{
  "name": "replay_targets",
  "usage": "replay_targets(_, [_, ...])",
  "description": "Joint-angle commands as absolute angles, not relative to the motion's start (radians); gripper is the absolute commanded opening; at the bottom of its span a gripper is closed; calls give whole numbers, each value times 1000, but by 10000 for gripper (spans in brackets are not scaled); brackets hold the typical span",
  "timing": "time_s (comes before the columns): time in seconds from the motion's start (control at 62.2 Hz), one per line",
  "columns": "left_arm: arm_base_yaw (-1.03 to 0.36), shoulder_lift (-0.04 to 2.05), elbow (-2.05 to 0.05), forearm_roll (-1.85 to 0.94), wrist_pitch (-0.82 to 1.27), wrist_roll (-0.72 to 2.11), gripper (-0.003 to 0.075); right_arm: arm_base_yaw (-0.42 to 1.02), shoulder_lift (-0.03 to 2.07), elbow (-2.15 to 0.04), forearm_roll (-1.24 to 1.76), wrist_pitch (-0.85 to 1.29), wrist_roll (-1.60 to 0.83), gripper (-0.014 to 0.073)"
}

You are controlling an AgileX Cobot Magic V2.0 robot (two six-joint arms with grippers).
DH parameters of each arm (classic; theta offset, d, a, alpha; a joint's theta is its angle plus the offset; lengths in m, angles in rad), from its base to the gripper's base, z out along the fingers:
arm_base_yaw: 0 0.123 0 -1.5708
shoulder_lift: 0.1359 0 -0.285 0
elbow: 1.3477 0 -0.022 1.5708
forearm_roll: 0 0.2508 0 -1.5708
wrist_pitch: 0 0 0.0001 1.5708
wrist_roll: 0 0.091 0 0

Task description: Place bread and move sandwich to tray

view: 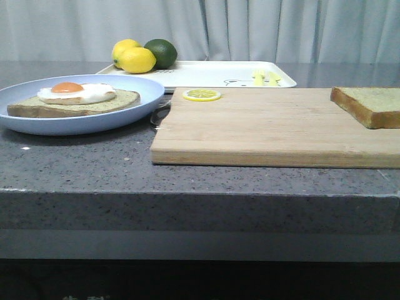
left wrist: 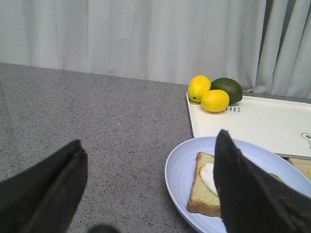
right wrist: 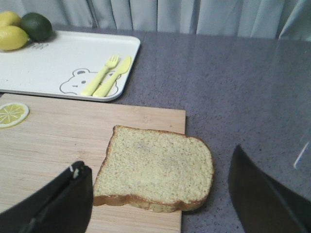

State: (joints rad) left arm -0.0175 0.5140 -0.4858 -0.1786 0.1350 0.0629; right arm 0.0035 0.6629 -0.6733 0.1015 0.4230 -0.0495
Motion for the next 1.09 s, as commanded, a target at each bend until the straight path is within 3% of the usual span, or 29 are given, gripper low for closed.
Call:
replay_targets(0.0, [-16,522,-523,-182,59,54,482,-32,784,-780,106,399,-9,583])
replay_targets(0.37, [-16,522,-523,-182,60,54,449,-300,1193,-1034,134,587,16,583])
replay_targets(0.74, [-16,522,-523,-182,60,54,449,-310,1476,-1193,407,812,-315,583])
replay_targets(1.077, [-16,522,-523,-182,60,54,449,-339,1605,-1221,607,879,-452,563])
